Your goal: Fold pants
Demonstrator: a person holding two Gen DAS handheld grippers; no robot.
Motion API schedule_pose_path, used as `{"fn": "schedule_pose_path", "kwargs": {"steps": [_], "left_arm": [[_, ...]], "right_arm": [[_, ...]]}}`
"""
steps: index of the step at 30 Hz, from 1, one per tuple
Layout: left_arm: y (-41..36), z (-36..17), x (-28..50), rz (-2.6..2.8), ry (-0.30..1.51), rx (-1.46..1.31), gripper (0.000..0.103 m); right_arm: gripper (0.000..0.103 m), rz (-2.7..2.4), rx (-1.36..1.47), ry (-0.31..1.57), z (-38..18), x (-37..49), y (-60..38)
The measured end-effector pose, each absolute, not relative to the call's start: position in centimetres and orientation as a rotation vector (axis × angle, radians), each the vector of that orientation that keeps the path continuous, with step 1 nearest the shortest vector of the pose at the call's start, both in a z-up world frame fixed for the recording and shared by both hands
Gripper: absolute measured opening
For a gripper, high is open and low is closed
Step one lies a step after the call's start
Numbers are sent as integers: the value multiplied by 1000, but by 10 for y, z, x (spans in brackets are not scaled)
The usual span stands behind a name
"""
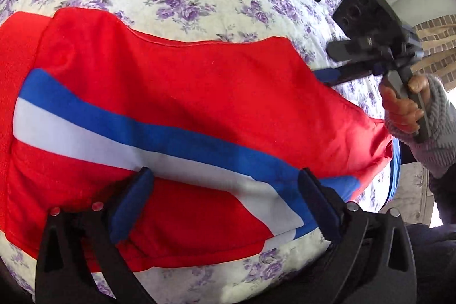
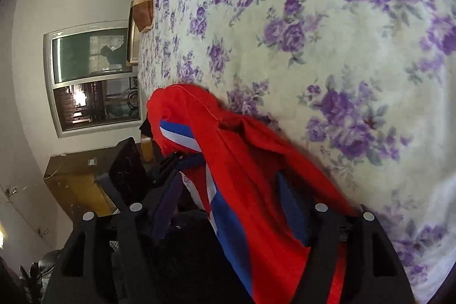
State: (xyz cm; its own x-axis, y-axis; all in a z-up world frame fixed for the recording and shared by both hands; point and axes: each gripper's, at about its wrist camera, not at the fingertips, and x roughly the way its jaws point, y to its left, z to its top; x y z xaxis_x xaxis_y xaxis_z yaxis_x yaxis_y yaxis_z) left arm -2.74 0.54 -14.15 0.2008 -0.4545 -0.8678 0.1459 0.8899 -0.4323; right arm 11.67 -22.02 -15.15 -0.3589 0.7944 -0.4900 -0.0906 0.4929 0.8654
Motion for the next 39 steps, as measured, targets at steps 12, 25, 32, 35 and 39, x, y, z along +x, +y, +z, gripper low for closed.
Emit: {"fn": "schedule_pose_path", "kwargs": {"steps": [12, 25, 32, 35, 39], "left_arm": [[-3, -145, -31, -413, 1299, -225, 98], [0, -149, -29, -423, 1296, -218, 98], [30, -131, -35, -330, 1230, -266, 98], [58, -118, -41, -263, 1181, -317, 97], [84, -118, -45, -248, 1170, -381, 97]], "right_arm": [[63, 1033, 948, 1589, -178, 138, -230], [19, 899, 501, 1303, -106, 85, -217], [0, 637, 537, 1291, -140, 80, -222], [2, 649, 438, 1201, -112, 65, -218], [0, 549, 305, 1248, -127, 72, -208]]}}
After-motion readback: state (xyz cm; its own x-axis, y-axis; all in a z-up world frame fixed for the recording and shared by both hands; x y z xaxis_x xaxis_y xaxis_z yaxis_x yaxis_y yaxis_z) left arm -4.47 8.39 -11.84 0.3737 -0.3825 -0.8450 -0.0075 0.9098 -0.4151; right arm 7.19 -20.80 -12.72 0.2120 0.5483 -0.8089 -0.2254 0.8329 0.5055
